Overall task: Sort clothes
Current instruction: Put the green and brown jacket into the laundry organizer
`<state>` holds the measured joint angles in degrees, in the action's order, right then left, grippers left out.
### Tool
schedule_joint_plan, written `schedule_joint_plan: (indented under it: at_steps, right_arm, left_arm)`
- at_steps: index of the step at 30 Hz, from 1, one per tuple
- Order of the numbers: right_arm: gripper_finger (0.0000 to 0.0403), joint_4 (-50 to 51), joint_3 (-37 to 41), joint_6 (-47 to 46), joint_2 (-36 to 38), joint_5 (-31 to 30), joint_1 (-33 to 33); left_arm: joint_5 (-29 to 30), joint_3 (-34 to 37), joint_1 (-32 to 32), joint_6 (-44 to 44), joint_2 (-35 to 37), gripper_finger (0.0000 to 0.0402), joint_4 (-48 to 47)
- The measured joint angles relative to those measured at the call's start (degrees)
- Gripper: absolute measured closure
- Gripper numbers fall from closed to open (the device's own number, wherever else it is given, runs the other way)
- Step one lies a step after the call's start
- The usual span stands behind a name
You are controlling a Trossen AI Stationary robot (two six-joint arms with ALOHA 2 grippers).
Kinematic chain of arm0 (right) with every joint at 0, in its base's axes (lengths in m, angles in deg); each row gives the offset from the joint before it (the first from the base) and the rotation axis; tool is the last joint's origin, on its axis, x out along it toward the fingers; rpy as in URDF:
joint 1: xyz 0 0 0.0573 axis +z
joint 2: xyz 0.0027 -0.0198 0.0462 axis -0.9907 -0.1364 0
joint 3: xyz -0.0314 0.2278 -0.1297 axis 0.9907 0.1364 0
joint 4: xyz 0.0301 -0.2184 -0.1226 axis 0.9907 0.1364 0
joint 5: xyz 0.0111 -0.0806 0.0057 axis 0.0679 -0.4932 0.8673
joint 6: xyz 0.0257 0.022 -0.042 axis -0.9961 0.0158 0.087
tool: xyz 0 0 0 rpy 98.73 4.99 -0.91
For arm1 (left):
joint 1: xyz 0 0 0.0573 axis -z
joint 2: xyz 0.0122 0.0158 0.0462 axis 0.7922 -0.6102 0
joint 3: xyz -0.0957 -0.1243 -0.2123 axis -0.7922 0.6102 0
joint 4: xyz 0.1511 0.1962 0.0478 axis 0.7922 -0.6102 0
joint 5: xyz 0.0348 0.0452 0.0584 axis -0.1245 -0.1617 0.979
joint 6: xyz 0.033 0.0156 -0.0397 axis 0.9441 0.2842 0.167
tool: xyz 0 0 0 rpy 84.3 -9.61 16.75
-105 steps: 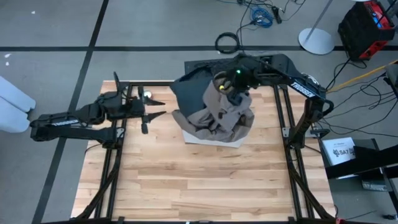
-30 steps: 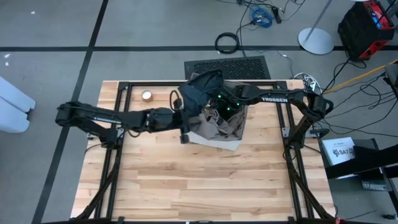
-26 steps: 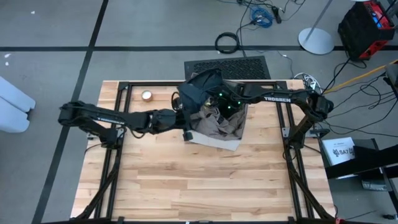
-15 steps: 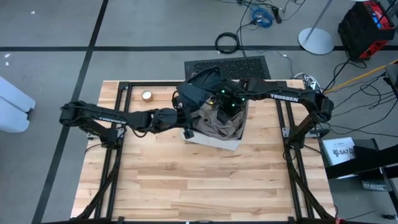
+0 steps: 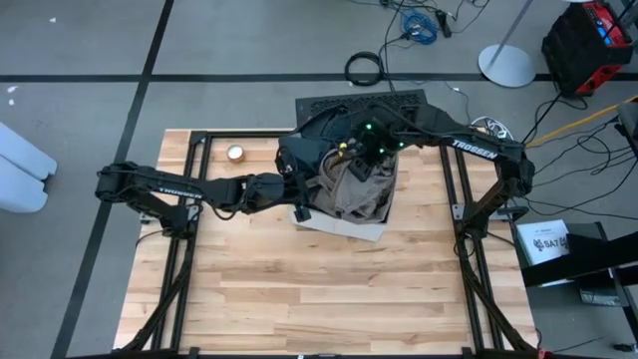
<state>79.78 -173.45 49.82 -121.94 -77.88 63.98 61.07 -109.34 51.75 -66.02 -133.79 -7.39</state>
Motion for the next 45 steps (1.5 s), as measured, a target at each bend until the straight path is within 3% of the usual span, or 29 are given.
schedule_joint_plan:
  at_steps: [12,21,29,34,37,40,45]
  right_arm:
    - [0.0231,12.4,-8.8,2.9,0.1,-1.3,-0.2]
    - [0.0205,10.0,-9.2,8.6,0.0,-2.0,-1.2]
    - [0.02,10.9,-17.2,10.1,0.0,-2.0,-2.1]
    - [0.0201,1.3,-18.8,-1.6,0.4,0.3,-2.0]
    - [0.0201,-7.1,-18.7,-7.9,0.4,7.8,-2.2]
    - [0.0201,-13.5,-18.8,-7.8,0.4,13.9,-2.3]
    - [0.0202,-12.5,-18.8,-4.1,0.6,14.0,-2.2]
  left_arm:
    - [0.0,0.0,-0.1,0.5,0.0,0.0242,0.1]
    - [-0.1,0.0,-0.1,1.3,0.0,0.0242,1.1]
    - [-0.1,0.0,-0.3,1.5,0.0,0.0242,1.2]
    - [-0.3,0.0,-0.8,1.4,0.0,0.0242,1.2]
    - [-0.3,0.0,-0.9,1.4,0.0,0.0242,1.3]
    - [-0.3,0.0,-0.8,1.3,0.0,0.0242,1.3]
    - [-0.3,0.0,-0.9,1.4,0.0,0.0242,1.4]
